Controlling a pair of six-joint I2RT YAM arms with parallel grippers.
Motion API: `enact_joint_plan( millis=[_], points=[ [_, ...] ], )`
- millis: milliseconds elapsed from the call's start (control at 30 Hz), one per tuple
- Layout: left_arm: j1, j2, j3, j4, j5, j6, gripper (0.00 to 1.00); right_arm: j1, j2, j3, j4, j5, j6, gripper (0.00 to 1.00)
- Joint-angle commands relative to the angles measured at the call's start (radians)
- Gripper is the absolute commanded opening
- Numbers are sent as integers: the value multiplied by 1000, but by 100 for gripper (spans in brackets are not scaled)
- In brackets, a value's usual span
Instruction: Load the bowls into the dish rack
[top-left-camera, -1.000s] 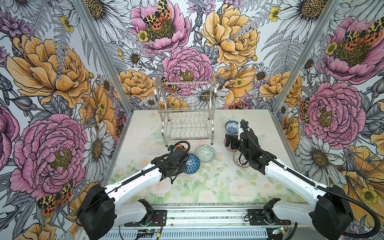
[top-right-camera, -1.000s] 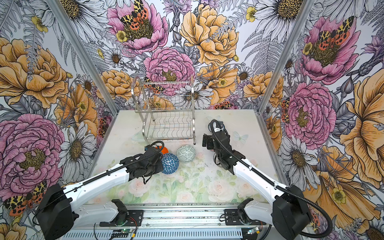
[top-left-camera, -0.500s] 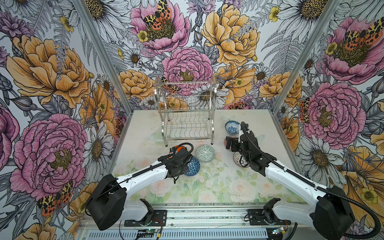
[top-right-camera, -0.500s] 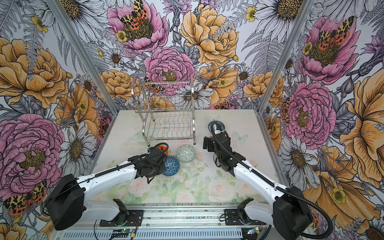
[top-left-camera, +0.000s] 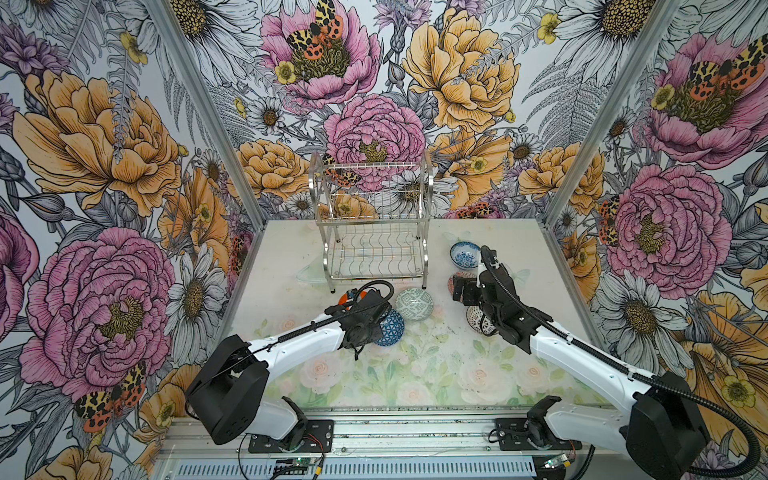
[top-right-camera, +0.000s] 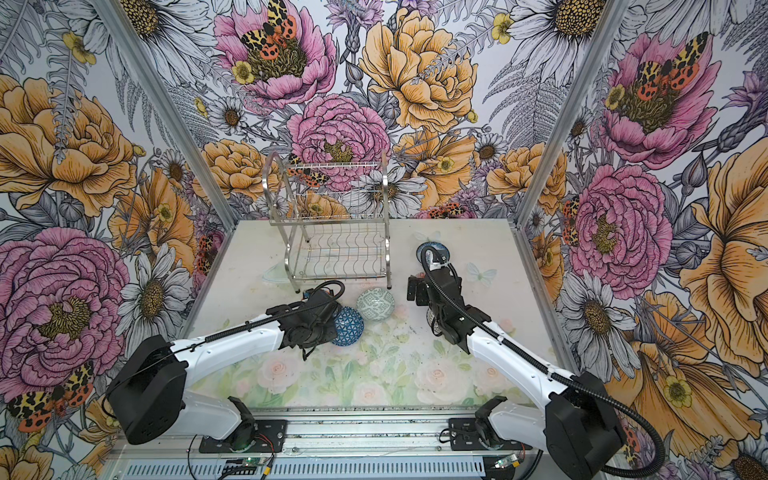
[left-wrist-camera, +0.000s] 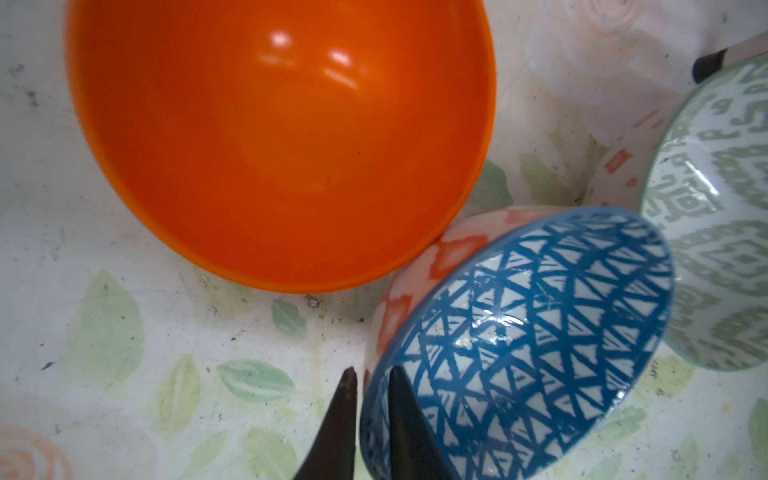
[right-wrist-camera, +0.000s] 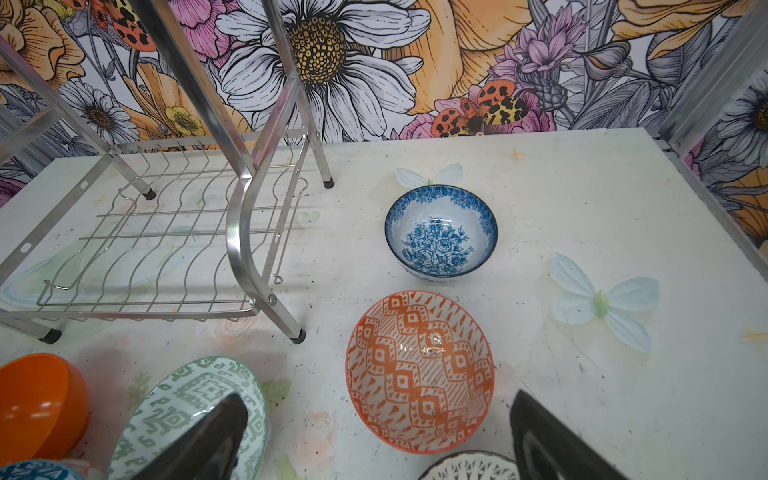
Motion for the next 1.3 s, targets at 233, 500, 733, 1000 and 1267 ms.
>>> enact_joint_plan(
  millis=[233,500,733,1000,1267],
  points=[
    [41,-81,-13,17,-4,20,32,-1,1,-4,1,11,11,99],
    [99,-178,-6,-15,-1,57,43,2,9,-4,-2,-7,-3,99],
    [214,-338,-9,-23,56,106,61,42,49,30,-7,-69,-24,99],
    [408,-469,-28,-29,161,160,99,227,180,119,-16,-46,-99,99],
    [595,-517,-97,46,379,129,99,463,394,273,-19,-19,-173,96]
  ],
)
